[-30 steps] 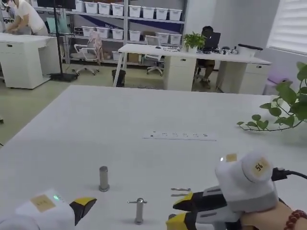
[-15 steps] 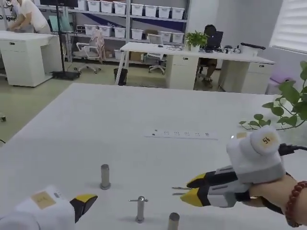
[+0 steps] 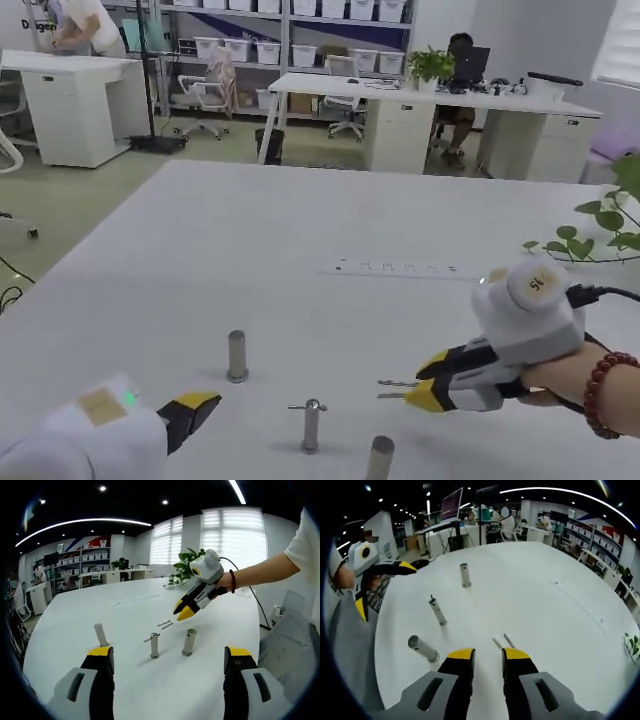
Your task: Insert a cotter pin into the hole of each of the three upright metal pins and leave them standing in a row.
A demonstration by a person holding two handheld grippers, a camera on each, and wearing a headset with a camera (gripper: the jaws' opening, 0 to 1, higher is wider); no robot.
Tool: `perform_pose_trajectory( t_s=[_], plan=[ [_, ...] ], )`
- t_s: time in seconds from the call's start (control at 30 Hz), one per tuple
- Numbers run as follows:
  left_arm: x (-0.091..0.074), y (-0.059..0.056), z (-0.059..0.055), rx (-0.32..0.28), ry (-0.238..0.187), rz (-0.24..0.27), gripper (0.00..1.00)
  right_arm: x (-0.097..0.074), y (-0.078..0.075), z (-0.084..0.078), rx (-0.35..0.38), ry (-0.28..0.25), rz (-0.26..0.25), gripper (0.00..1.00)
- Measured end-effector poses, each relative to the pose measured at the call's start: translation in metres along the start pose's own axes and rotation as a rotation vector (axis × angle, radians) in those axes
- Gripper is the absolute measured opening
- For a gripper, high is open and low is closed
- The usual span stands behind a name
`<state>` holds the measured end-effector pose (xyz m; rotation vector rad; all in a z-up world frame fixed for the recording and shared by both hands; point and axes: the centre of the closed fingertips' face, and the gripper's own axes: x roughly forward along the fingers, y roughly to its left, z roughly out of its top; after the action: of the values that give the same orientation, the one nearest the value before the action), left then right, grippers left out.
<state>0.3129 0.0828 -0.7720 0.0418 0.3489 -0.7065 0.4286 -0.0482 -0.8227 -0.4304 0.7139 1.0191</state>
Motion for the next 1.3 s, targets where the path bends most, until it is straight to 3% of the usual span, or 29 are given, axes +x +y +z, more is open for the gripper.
perform_pose_trajectory(
  t_s=[0.27, 0.63, 0.93, 0.97, 1.17, 1.3],
  plan=[
    [0.003, 0.004, -0.003, -0.005, 0.0, 0.008, 0.89, 0.016, -0.02, -0.015, -0.011, 0.077, -0.022, 0.22],
    [0.004, 0.007, -0.007, -0.018, 0.012, 0.02, 0.86, 0.029, -0.026, -0.026, -0.052, 0.123, 0.007, 0.15],
    [0.003, 0.007, -0.009, -0.024, 0.019, 0.024, 0.85, 0.032, -0.028, -0.031, -0.142, 0.196, 0.034, 0.13],
    [0.003, 0.007, -0.009, -0.023, 0.019, 0.024, 0.85, 0.033, -0.028, -0.029, -0.139, 0.182, 0.04, 0.13],
    [0.002, 0.006, -0.01, -0.019, 0.023, 0.022, 0.84, 0.034, -0.025, -0.03, -0.191, 0.227, 0.083, 0.1],
    [0.002, 0.005, -0.009, -0.019, 0.02, 0.016, 0.83, 0.035, -0.026, -0.03, -0.184, 0.257, 0.103, 0.09]
  ],
)
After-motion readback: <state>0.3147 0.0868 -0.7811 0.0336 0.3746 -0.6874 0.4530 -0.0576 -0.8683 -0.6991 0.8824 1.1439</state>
